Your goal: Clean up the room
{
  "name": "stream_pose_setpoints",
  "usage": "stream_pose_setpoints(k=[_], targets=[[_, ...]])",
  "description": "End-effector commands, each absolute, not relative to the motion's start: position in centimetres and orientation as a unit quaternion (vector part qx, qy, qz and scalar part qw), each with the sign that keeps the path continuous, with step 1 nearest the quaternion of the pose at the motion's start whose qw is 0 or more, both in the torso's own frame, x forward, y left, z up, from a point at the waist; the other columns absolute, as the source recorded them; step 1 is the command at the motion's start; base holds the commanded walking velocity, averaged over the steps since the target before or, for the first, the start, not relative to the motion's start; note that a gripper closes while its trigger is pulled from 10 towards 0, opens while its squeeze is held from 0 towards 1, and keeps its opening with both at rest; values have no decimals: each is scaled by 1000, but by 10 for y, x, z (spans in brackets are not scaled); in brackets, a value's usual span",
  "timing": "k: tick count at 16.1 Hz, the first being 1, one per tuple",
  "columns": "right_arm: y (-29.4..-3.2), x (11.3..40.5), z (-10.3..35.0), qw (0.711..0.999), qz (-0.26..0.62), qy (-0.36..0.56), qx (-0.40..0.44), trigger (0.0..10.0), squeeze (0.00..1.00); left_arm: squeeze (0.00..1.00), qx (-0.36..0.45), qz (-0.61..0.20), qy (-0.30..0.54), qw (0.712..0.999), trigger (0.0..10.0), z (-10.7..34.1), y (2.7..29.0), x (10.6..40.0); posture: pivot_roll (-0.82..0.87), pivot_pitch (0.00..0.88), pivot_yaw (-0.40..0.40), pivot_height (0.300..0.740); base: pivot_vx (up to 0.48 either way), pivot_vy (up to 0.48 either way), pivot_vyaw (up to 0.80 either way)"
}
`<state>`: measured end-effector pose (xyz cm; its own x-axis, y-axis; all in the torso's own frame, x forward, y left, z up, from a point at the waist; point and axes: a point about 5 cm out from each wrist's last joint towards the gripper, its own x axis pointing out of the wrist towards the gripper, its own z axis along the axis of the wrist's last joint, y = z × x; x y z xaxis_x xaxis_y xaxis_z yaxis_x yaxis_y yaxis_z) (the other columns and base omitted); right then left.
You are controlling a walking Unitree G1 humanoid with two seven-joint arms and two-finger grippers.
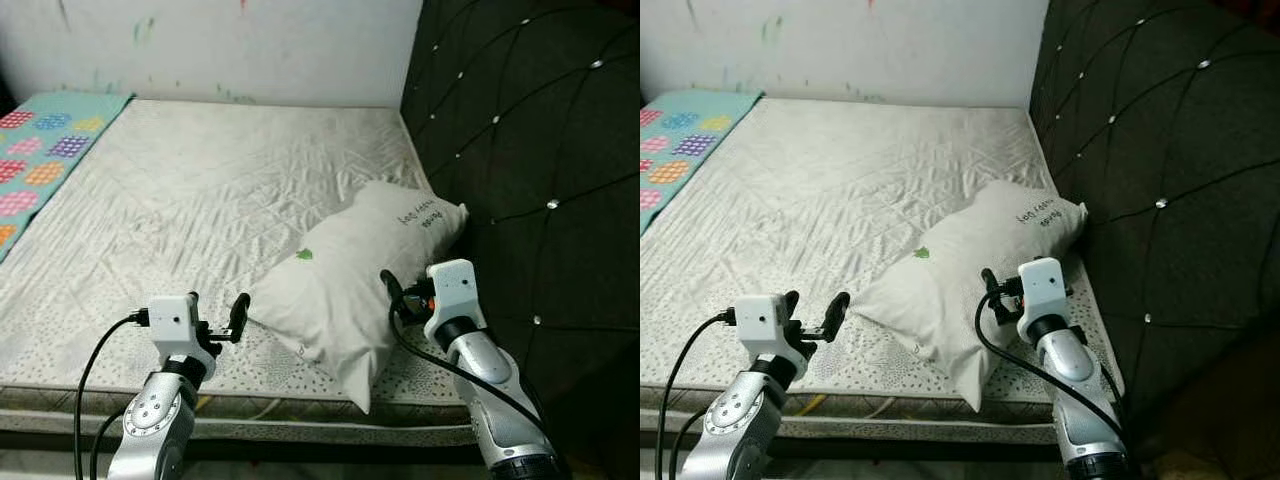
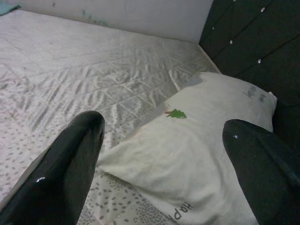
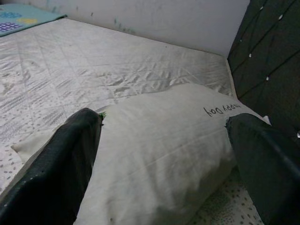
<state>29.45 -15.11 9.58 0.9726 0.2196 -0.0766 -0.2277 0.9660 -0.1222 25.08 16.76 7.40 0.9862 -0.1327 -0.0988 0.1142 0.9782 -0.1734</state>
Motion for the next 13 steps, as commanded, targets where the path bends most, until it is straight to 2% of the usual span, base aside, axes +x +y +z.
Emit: stream_pose_setpoints(k=[1,3,13], targets=[[-150,297,98,991,116,26,-65,10000,0,0,-82,-62,51,993,10000,76,170,252,-91,0,-20,740,0,0,0],[-150,297,98,991,114,25,-66,10000,0,0,-81,-62,51,994,10000,76,170,253,-92,0,-19,740,0,0,0],[-156,301,100,993,98,22,-70,10000,0,0,-79,-63,53,993,10000,77,170,257,-100,0,-11,740,268,0,0]])
